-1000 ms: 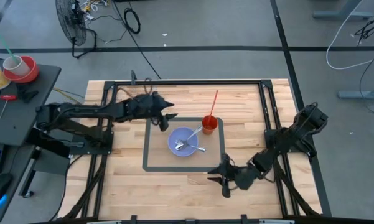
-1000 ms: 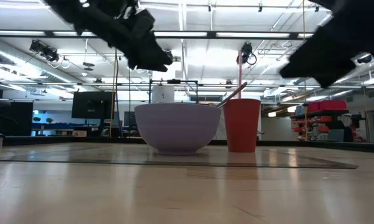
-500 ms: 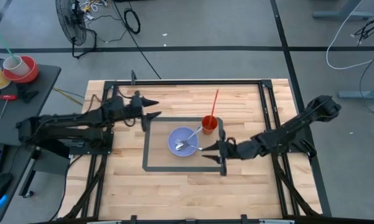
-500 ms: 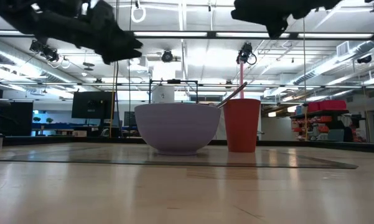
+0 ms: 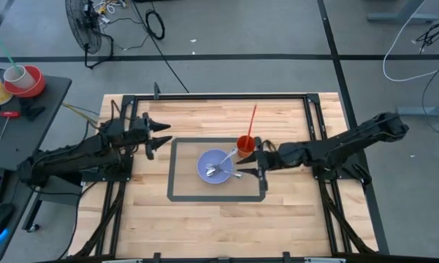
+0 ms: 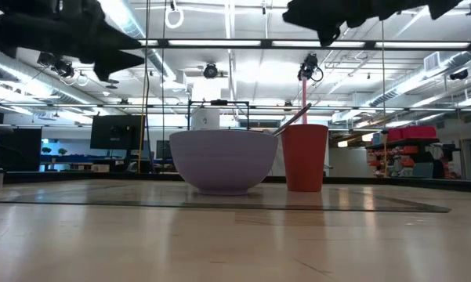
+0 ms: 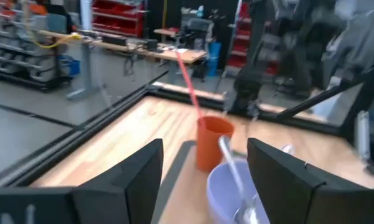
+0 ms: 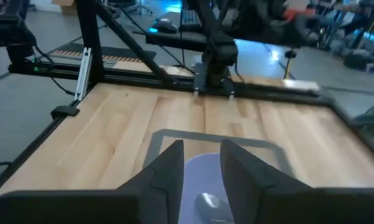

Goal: Pick & Place Utensil
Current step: Return to Home Position

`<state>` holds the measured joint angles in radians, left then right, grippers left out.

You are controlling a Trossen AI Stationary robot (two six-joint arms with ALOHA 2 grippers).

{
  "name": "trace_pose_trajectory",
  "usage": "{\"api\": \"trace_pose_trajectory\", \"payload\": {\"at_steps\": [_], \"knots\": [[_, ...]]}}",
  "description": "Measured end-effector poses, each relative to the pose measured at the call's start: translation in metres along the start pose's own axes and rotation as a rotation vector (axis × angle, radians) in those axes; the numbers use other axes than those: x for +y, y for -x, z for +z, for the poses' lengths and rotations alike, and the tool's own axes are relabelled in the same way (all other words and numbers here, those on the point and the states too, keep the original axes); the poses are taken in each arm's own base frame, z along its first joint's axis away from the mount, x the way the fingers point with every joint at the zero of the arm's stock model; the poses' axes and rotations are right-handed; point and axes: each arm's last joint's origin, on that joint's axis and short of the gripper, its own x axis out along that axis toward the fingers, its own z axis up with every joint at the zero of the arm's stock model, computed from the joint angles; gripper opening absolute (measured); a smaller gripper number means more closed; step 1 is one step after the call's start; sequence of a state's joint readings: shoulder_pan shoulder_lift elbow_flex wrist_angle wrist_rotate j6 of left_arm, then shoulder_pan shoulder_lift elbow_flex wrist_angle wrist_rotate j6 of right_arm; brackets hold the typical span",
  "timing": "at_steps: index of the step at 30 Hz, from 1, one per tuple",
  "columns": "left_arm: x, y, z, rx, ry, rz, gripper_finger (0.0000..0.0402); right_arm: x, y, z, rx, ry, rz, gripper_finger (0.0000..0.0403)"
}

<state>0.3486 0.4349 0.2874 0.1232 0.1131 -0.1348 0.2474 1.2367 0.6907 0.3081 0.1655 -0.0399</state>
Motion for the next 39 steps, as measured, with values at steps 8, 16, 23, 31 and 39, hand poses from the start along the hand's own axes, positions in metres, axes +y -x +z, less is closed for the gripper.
{"api": "trace_pose_trajectory", "payload": {"at_steps": [8, 16, 23, 31, 39], "knots": [[-0.008, 0.033, -0.002, -0.018, -0.043, 0.045, 0.0189, -0.034, 0.046, 0.026, -0.084, 0.092, -0.011, 0.0107], [-0.013, 0.046, 0.001, -0.081, -0.103, -0.010, 0.0159, -0.082, 0.071, 0.032, -0.154, 0.077, -0.007, 0.0090], [-0.015, 0.046, 0.001, -0.085, -0.148, -0.045, 0.0144, -0.086, 0.080, 0.034, -0.188, 0.115, 0.096, 0.0038], [-0.015, 0.046, 0.002, -0.093, -0.118, -0.046, 0.0142, -0.071, 0.104, 0.014, -0.223, 0.083, 0.104, 0.0006], [-0.014, 0.046, 0.003, -0.105, -0.119, -0.020, 0.0142, -0.056, 0.129, -0.037, -0.333, 0.014, -0.016, 0.0003]]}}
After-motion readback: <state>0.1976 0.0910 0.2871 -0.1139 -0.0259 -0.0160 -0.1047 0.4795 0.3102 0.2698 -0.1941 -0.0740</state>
